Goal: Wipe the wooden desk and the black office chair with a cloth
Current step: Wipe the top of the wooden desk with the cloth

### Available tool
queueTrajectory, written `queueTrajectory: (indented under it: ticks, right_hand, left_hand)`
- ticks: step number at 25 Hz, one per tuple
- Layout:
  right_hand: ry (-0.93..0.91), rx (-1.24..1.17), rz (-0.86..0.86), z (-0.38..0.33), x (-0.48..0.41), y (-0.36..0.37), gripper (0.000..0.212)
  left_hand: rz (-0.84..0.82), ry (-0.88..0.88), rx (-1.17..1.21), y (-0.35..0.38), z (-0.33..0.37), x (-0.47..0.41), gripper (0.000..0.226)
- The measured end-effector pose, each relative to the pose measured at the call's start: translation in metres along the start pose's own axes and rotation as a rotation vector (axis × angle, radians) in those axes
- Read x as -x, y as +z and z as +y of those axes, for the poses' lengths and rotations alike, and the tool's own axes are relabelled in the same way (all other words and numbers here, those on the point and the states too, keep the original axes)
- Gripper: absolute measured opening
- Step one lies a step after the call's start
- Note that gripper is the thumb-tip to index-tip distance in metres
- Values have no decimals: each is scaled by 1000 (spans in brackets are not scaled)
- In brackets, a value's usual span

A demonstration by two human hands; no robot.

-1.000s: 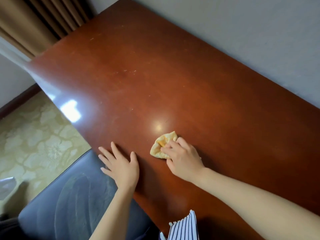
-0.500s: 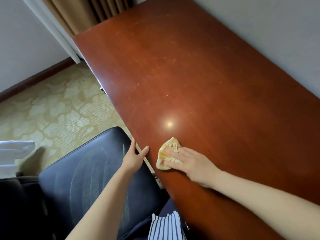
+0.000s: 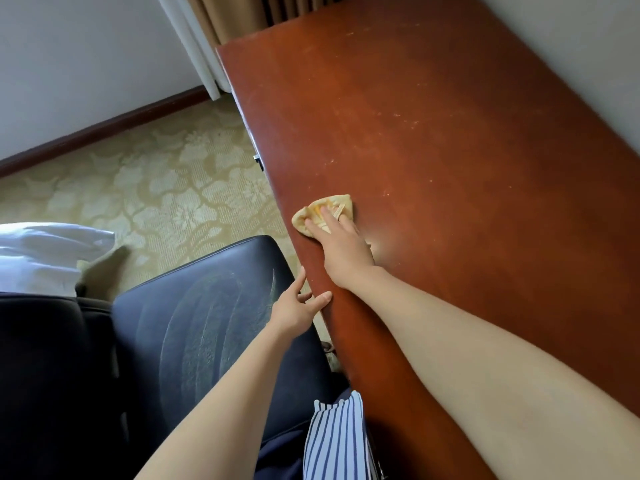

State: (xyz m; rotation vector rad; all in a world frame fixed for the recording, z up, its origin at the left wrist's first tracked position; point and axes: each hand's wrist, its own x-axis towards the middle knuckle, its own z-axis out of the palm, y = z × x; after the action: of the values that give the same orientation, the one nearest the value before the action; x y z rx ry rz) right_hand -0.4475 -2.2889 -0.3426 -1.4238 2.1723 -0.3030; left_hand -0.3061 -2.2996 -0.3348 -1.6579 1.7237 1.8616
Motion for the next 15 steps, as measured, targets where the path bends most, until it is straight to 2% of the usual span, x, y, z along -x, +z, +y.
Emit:
queueTrajectory:
  ticks: [6, 9, 15]
  right_hand:
    - [-315, 149, -106, 23, 36, -7, 59]
    - [-311, 118, -71, 25, 64, 1, 62]
    - [-188, 74, -54, 28, 93, 12, 69]
  left_hand:
    - [-9, -6, 39, -2, -4, -3, 72]
    - [-22, 15, 89, -3, -7, -6, 60]
    - [-61, 31, 105, -5, -12, -6, 70]
